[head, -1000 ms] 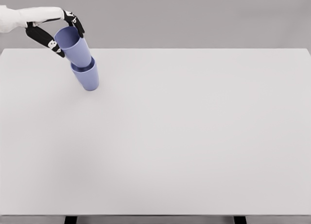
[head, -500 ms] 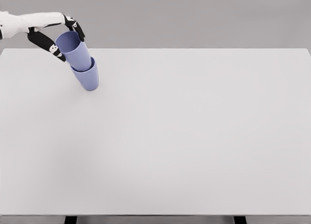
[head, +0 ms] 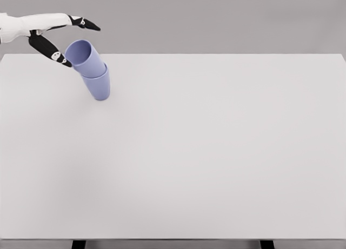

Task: Place the right cup on the left cup with left arm

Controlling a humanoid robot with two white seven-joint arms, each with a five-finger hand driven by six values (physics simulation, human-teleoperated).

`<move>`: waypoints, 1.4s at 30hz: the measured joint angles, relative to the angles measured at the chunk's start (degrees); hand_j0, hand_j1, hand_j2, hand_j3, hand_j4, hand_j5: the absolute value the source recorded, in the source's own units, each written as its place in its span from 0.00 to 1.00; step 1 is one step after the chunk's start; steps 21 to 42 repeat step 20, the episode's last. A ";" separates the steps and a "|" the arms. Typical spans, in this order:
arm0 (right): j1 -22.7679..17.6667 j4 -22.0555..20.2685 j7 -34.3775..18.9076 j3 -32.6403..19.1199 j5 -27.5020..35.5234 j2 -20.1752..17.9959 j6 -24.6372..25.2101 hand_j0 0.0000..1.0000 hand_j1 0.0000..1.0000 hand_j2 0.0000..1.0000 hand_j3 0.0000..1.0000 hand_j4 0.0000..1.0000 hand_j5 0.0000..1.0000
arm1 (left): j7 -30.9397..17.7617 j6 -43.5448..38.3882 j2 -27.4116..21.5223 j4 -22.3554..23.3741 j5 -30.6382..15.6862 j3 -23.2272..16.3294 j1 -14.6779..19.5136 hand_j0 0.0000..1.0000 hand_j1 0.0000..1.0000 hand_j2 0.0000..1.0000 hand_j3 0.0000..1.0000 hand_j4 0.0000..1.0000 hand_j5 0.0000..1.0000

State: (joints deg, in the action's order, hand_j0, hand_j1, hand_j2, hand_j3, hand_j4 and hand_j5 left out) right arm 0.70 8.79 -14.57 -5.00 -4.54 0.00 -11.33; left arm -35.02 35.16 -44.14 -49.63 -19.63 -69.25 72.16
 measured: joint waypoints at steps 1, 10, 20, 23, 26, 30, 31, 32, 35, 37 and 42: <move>0.00 0.00 0.00 0.00 0.00 0.00 0.00 1.00 1.00 1.00 1.00 1.00 1.00 | 0.00 0.01 -0.12 -0.41 -0.08 0.13 0.00 1.00 1.00 1.00 1.00 1.00 1.00; 0.00 0.00 0.00 0.00 0.00 0.00 0.00 1.00 1.00 1.00 1.00 1.00 1.00 | 0.01 -0.01 -16.87 -30.24 -15.07 3.39 -5.03 1.00 1.00 1.00 1.00 1.00 1.00; 0.00 0.00 0.00 0.00 0.00 0.00 0.00 1.00 1.00 1.00 1.00 1.00 1.00 | 0.00 0.01 -22.98 -49.64 -20.14 12.68 -20.57 1.00 1.00 1.00 1.00 1.00 1.00; 0.00 0.00 0.00 0.00 0.00 0.00 0.00 1.00 1.00 1.00 1.00 1.00 1.00 | 0.00 0.01 -22.98 -49.64 -20.14 12.68 -20.57 1.00 1.00 1.00 1.00 1.00 1.00; 0.00 0.00 0.00 0.00 0.00 0.00 0.00 1.00 1.00 1.00 1.00 1.00 1.00 | 0.00 0.01 -22.98 -49.64 -20.14 12.68 -20.57 1.00 1.00 1.00 1.00 1.00 1.00; 0.00 0.00 0.00 0.00 0.00 0.00 0.00 1.00 1.00 1.00 1.00 1.00 1.00 | 0.00 0.01 -22.98 -49.64 -20.14 12.68 -20.57 1.00 1.00 1.00 1.00 1.00 1.00; 0.00 0.00 0.00 0.00 0.00 0.00 0.00 1.00 1.00 1.00 1.00 1.00 1.00 | 0.00 0.01 -22.98 -49.64 -20.14 12.68 -20.57 1.00 1.00 1.00 1.00 1.00 1.00; 0.00 0.00 0.00 0.00 0.00 0.00 0.00 1.00 1.00 1.00 1.00 1.00 1.00 | 0.00 0.01 -22.98 -49.64 -20.14 12.68 -20.57 1.00 1.00 1.00 1.00 1.00 1.00; 0.00 0.00 0.00 0.00 0.00 0.00 0.00 1.00 1.00 1.00 1.00 1.00 1.00 | 0.00 0.01 -22.98 -49.64 -20.14 12.68 -20.57 1.00 1.00 1.00 1.00 1.00 1.00; 0.00 0.00 0.00 0.00 0.00 0.00 0.00 1.00 1.00 1.00 1.00 1.00 1.00 | 0.00 0.01 -22.98 -49.64 -20.14 12.68 -20.57 1.00 1.00 1.00 1.00 1.00 1.00; 0.00 0.00 0.00 0.00 0.00 0.00 0.00 1.00 1.00 1.00 1.00 1.00 1.00 | 0.00 0.01 -22.98 -49.64 -20.14 12.68 -20.57 1.00 1.00 1.00 1.00 1.00 1.00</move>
